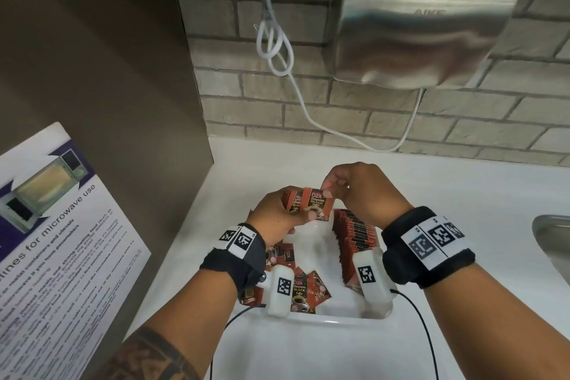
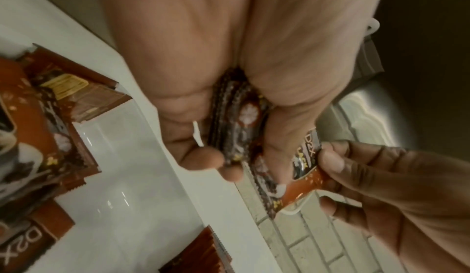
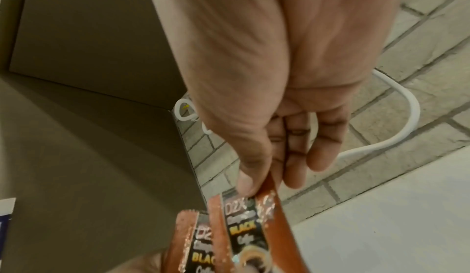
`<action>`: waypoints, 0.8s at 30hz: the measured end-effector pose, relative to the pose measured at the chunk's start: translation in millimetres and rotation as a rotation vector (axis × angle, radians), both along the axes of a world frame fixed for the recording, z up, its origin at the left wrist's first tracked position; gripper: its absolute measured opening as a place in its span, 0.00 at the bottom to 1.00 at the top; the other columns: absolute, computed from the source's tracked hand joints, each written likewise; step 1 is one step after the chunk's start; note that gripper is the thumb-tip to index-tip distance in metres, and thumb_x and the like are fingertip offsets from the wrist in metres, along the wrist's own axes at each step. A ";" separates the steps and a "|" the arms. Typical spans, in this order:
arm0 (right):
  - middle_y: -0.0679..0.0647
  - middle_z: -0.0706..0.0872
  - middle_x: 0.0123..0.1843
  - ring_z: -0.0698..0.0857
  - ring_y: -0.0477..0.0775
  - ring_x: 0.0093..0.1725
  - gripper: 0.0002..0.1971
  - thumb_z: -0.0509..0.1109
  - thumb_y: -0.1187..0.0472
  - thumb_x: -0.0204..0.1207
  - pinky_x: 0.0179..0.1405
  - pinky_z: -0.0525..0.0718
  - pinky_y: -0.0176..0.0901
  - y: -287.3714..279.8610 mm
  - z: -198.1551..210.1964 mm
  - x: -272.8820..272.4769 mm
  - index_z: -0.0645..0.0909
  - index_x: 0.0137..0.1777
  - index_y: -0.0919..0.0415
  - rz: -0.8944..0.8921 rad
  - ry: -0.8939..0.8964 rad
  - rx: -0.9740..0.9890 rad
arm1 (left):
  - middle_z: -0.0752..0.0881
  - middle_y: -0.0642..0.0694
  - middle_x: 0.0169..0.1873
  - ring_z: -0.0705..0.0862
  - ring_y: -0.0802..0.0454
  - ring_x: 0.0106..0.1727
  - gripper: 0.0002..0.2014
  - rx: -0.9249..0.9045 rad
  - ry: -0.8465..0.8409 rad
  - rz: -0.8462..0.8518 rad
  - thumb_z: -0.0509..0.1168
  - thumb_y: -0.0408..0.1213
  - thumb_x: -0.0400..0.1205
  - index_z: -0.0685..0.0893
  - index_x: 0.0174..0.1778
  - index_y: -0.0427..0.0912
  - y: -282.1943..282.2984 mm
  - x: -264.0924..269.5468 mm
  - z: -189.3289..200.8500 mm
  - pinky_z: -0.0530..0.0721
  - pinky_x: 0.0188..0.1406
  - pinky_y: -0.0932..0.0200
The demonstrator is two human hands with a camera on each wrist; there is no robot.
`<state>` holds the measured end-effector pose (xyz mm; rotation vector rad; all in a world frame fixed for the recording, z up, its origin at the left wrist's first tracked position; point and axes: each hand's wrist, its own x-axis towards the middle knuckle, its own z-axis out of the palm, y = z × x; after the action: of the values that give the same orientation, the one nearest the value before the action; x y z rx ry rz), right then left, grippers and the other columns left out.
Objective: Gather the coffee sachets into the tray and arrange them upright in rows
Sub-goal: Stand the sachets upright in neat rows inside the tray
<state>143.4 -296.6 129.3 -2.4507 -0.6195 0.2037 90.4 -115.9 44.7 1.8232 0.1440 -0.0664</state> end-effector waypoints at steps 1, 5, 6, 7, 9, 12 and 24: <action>0.44 0.88 0.40 0.83 0.39 0.39 0.07 0.72 0.64 0.81 0.31 0.73 0.22 -0.1 -2.8 4.3 0.89 0.46 0.54 -0.020 -0.018 -0.010 | 0.91 0.48 0.46 0.89 0.50 0.45 0.13 0.037 0.018 0.063 0.76 0.40 0.79 0.86 0.60 0.49 1.0 2.1 -2.9 0.89 0.40 0.56; 0.38 0.84 0.38 0.81 0.40 0.40 0.10 0.71 0.64 0.78 0.33 0.68 0.25 1.3 -19.3 19.1 0.88 0.39 0.49 -0.086 -0.024 -0.088 | 0.87 0.44 0.33 0.83 0.46 0.29 0.09 0.160 0.204 0.120 0.70 0.40 0.81 0.86 0.57 0.45 2.4 7.0 -10.1 0.88 0.39 0.49; 0.38 0.84 0.38 0.82 0.41 0.42 0.11 0.71 0.64 0.76 0.35 0.71 0.27 2.5 -24.9 23.5 0.88 0.36 0.48 -0.102 -0.012 -0.116 | 0.87 0.43 0.33 0.83 0.47 0.28 0.09 0.200 0.272 0.077 0.69 0.41 0.82 0.85 0.56 0.44 0.0 6.7 -9.3 0.87 0.37 0.52; 0.39 0.85 0.38 0.84 0.44 0.45 0.13 0.72 0.64 0.75 0.38 0.76 0.31 3.9 -30.7 28.3 0.87 0.32 0.46 -0.120 0.000 -0.150 | 0.86 0.43 0.33 0.82 0.47 0.27 0.09 0.233 0.335 0.028 0.69 0.42 0.82 0.85 0.55 0.42 -3.6 6.2 -7.8 0.85 0.35 0.55; 0.41 0.87 0.40 0.86 0.48 0.47 0.14 0.72 0.62 0.73 0.47 0.85 0.42 9.4 -41.6 36.8 0.85 0.29 0.44 -0.145 0.031 -0.246 | 0.86 0.44 0.33 0.81 0.50 0.25 0.10 0.292 0.434 -0.080 0.68 0.44 0.83 0.84 0.53 0.41 -12.8 7.1 -7.5 0.82 0.29 0.61; 0.47 0.88 0.47 0.85 0.53 0.51 0.09 0.68 0.59 0.71 0.55 0.87 0.50 20.1 -53.0 43.9 0.89 0.36 0.48 -0.150 0.079 -0.418 | 0.86 0.42 0.35 0.79 0.49 0.25 0.12 0.276 0.547 -0.144 0.67 0.41 0.80 0.84 0.56 0.40 -26.2 14.9 -15.0 0.82 0.31 0.60; 0.46 0.86 0.45 0.82 0.57 0.56 0.17 0.68 0.66 0.73 0.60 0.86 0.55 22.2 -79.1 53.4 0.87 0.28 0.45 -0.176 0.162 -0.443 | 0.81 0.38 0.34 0.77 0.44 0.31 0.04 0.264 0.705 -0.228 0.65 0.33 0.80 0.81 0.43 0.36 -40.4 49.3 -34.1 0.79 0.39 0.54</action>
<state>196.9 -274.4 50.2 -2.8559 -0.3078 0.5088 139.7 -156.3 10.7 2.0014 0.4548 -0.8892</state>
